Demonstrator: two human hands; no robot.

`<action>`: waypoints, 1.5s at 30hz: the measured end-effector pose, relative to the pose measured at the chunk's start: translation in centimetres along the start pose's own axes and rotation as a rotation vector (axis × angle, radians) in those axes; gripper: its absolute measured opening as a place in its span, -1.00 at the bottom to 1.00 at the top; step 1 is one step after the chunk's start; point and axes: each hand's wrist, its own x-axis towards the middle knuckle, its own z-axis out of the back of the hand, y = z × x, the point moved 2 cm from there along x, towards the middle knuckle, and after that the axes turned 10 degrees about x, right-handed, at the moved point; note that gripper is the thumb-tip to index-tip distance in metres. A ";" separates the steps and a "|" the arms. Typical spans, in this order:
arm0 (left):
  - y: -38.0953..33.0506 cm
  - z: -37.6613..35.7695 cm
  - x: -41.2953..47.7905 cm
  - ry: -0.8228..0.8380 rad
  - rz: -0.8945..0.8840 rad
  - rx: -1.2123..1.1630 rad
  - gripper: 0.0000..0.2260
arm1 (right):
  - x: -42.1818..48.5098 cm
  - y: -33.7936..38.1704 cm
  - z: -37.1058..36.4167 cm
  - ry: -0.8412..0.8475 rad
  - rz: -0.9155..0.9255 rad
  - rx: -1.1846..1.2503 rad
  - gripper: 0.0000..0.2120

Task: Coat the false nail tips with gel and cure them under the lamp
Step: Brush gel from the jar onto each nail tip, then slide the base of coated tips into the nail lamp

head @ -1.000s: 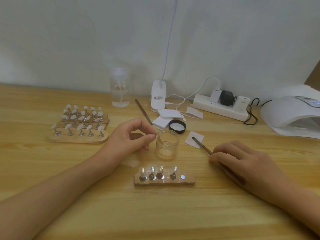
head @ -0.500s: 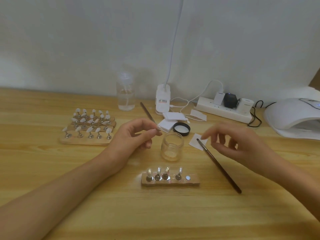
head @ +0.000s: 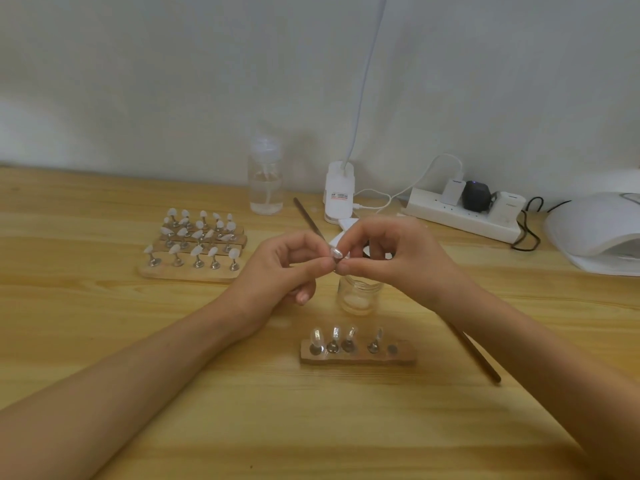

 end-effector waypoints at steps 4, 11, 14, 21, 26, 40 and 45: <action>0.0 -0.2 -0.1 0.018 0.020 0.032 -0.90 | -1.0 0.3 0.0 -0.021 -0.037 0.072 -0.88; 0.5 0.3 0.3 -0.096 0.100 -0.020 -0.65 | -7.0 -0.8 1.9 -0.076 -0.202 0.033 -0.91; 0.8 0.2 0.4 -0.077 0.118 0.096 -0.60 | -8.9 -1.5 1.7 -0.079 -0.260 0.020 -0.84; 0.6 -0.1 0.3 -0.058 0.109 0.127 -0.63 | -9.2 -2.0 0.8 -0.100 -0.296 0.062 -0.82; 0.7 0.0 0.3 -0.070 0.099 0.122 -0.62 | -9.1 -2.3 0.7 -0.071 -0.326 0.108 -0.82; -3.8 -4.0 -2.7 -0.106 -0.469 0.586 -0.80 | -13.3 -1.8 7.8 -0.201 -0.210 -0.225 -0.83; -3.7 -11.1 -2.2 0.454 -0.941 1.352 -0.81 | -18.9 -5.2 16.7 -0.497 -0.370 -0.307 -0.80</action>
